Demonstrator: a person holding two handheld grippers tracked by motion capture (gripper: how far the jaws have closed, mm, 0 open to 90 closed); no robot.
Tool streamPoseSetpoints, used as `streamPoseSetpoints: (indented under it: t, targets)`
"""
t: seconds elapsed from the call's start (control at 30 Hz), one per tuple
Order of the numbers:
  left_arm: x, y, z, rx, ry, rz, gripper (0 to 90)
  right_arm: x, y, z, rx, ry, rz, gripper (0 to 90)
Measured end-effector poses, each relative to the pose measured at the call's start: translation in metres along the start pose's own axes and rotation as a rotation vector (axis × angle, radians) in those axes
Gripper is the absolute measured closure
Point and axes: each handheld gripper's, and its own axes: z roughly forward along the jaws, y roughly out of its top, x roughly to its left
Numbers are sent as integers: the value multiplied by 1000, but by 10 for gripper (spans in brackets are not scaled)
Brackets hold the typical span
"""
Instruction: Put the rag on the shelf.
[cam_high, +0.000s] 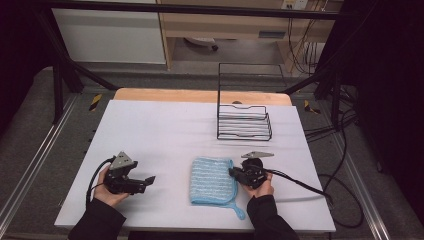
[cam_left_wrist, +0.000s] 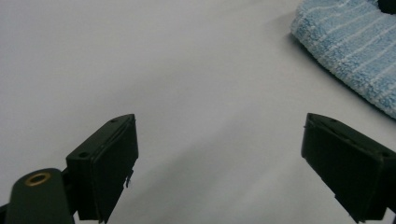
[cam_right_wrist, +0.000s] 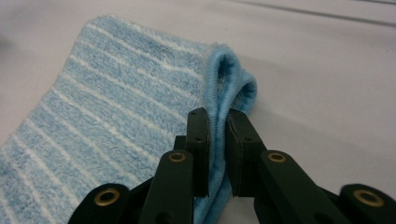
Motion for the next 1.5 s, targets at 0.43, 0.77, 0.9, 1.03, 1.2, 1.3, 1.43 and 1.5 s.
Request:
streamPoseSetpoints:
  t: [0.43, 0.77, 0.9, 1.03, 1.2, 1.3, 1.43, 1.5]
  targets:
    - [-4, 2, 2, 4, 1, -10, 108, -16, 5, -12, -107, 90, -63, 464]
    - [-12, 11, 7, -1, 0, -22, 107, -37, 6, -31, -129, 170, -91, 173]
    - [-22, 17, 12, 2, -11, -12, 106, -43, 5, -39, -137, 178, -113, 122]
    - [-29, 26, 19, 15, -10, -4, 102, -49, 1, -45, -171, 192, -126, 70]
    - [-39, 38, 31, 32, -22, 7, 102, -54, -4, -49, -171, 184, -124, 42]
    - [-44, 47, 38, 36, -27, 25, 102, -53, -5, -49, -161, 169, -135, 21]
    - [-50, 59, 51, 38, -35, 34, 102, -53, -6, -51, -157, 169, -137, 12]
    - [-53, 65, 57, 40, -37, 41, 104, -53, -7, -52, -164, 169, -144, 9]
